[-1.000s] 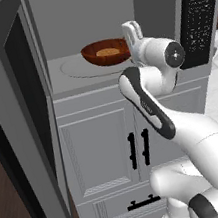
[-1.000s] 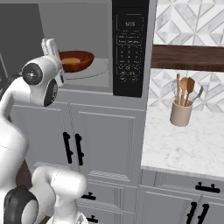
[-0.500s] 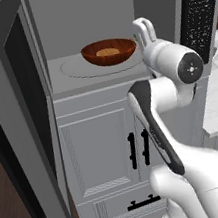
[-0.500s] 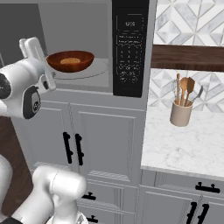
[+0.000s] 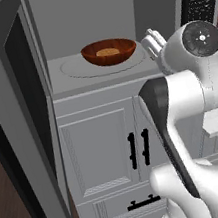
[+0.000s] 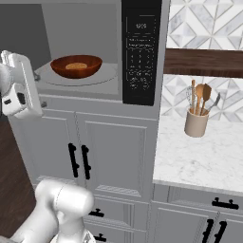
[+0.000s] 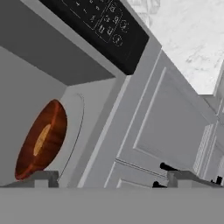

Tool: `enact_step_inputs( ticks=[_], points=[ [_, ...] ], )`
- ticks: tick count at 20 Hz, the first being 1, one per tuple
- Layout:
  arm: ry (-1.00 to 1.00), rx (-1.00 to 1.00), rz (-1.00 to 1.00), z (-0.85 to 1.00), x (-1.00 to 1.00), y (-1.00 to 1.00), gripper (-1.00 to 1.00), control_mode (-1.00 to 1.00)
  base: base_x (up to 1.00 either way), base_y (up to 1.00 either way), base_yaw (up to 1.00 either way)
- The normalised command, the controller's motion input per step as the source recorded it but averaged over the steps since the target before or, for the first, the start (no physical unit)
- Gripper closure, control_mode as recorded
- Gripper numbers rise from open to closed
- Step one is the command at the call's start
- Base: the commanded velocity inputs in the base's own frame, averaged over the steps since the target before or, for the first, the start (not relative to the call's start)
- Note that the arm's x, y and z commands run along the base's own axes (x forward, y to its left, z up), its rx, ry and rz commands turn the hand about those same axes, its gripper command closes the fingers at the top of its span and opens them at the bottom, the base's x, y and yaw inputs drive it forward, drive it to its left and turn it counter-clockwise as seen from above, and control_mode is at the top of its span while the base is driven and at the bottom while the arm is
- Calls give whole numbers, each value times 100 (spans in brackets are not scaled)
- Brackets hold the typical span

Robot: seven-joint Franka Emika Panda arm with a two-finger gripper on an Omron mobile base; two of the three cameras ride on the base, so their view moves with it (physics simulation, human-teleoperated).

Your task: Open the microwave, place the bowl with waffle inside the microwave, then close the microwave door and turn it on.

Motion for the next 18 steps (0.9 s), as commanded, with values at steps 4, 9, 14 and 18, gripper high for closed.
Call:
enact_step_inputs(
  ticks=[4, 9, 14, 18],
  points=[
    [-4, -11, -10, -94, -100, -81, -100, -100, 0, 0, 0],
    [-9, -21, -11, -100, -66, -87, -100, -100, 0, 0, 0],
    [-2, -26, -15, -79, -8, -20, -100, -100, 0, 0, 0],
    [0, -18, -10, -53, 9, 7, -100, -100, 0, 0, 0]
  ],
)
